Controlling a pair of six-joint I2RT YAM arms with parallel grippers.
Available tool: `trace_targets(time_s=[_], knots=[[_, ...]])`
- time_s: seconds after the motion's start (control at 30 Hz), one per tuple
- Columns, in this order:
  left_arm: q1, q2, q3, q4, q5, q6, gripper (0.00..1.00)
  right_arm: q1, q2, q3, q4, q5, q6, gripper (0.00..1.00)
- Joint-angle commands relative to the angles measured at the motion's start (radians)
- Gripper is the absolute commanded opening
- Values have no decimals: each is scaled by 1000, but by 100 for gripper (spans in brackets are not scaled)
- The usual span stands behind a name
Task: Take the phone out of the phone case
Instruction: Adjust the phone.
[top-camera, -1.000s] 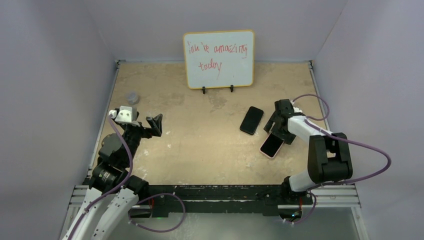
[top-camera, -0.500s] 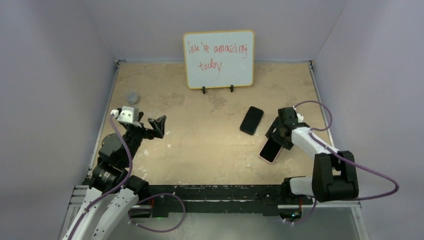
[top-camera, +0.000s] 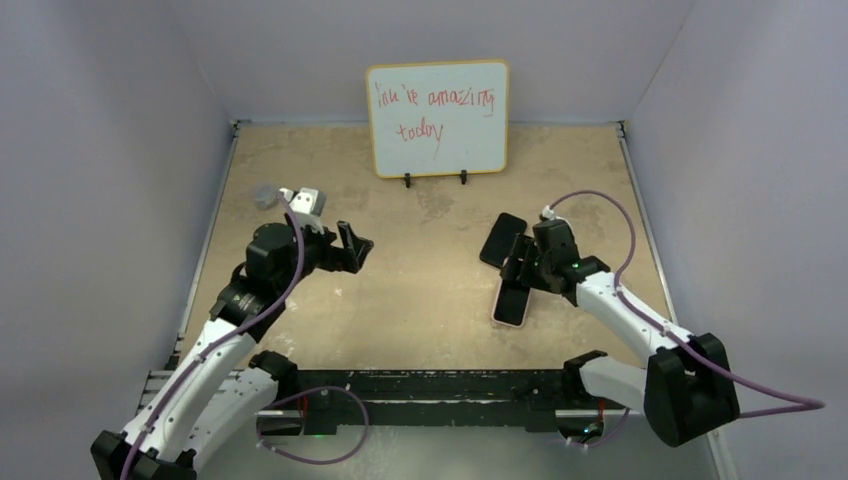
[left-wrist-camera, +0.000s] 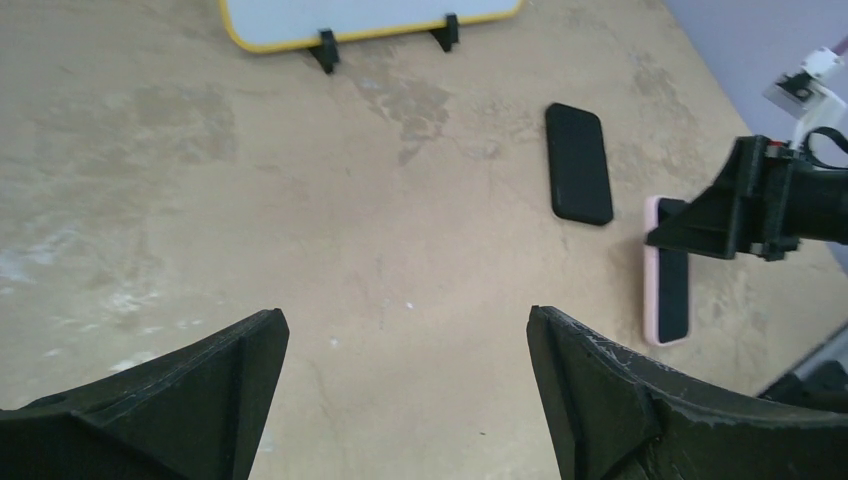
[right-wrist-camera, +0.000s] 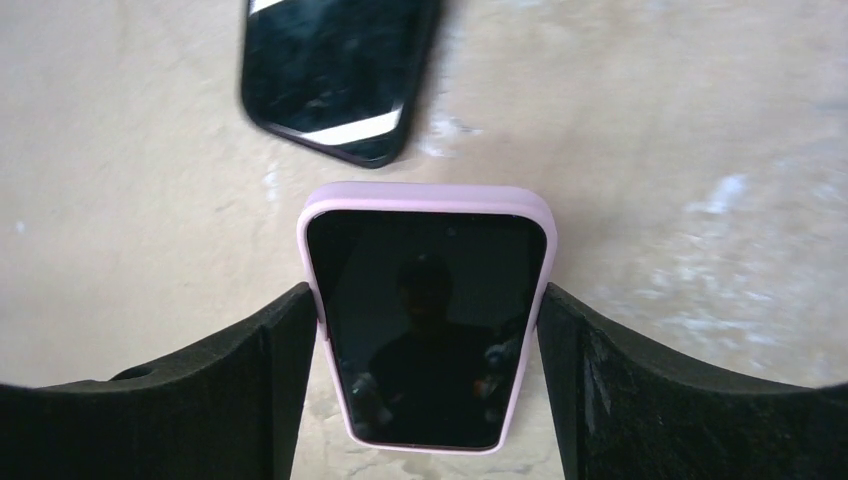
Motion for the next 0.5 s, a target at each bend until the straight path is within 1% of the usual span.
trace_targets(time_s=[0.0,0.13,0.3,0.37,0.47], knots=[[-3,63,-48,137,185,-134,95,73,26,41,140,-83,12,28],[-5,100,-124,286,235,-221,94,150,68,84,183,-83,4,23],[-13,146,-202,461,272,-284,92,236,130,129,261,-127,18,20],[-28,168,-223,512,271,-296,92,261,154,151,282,-131,21,19],[-76,207,-238,571,226,-298,92,279,176,166,350,-177,25,19]])
